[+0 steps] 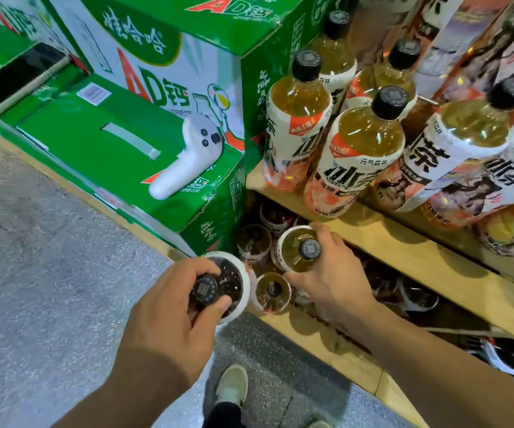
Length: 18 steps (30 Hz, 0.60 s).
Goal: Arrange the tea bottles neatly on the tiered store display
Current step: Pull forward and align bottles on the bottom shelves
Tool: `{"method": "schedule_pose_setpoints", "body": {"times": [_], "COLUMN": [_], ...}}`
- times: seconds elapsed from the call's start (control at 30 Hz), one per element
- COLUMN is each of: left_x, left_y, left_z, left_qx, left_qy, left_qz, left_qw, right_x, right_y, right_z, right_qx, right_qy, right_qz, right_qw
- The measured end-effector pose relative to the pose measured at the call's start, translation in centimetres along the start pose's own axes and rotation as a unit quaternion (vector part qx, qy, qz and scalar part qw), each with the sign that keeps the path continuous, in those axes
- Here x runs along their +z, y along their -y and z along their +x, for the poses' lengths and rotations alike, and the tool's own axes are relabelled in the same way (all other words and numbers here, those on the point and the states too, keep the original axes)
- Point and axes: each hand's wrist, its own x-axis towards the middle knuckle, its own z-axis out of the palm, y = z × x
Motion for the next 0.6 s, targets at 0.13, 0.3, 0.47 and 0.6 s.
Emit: {"method": "schedule_pose_setpoints", "body": {"times": [0.13, 0.3, 0.47, 0.6], "left_x": [0.8, 1.5, 2.2, 3.0], "left_y": [2.4, 4.0, 5.9, 7.0], "left_z": [-0.7, -0.1, 1.0, 2.2], "left_qx": [-0.005, -0.021, -0.021, -0.019], "left_qy": [0.0, 0.029, 0.091, 0.121], "left_qz": [-0.021, 0.019, 0.075, 0.088], "left_qw": [1.0, 0.999, 0.993, 0.989], "right_x": [2.3, 4.7, 7.1, 8.5], "right_y": [-0.2, -0.8, -1.3, -2.5], "right_z": [2.1, 4.0, 6.8, 8.2], "right_qx": [0.019, 0.065, 0.127, 0.147], "right_qy": [0.024, 0.067, 0.07, 0.115], "right_qz": [-0.034, -0.045, -0.038, -0.047], "right_qw": [0.999, 0.995, 0.989, 0.981]}}
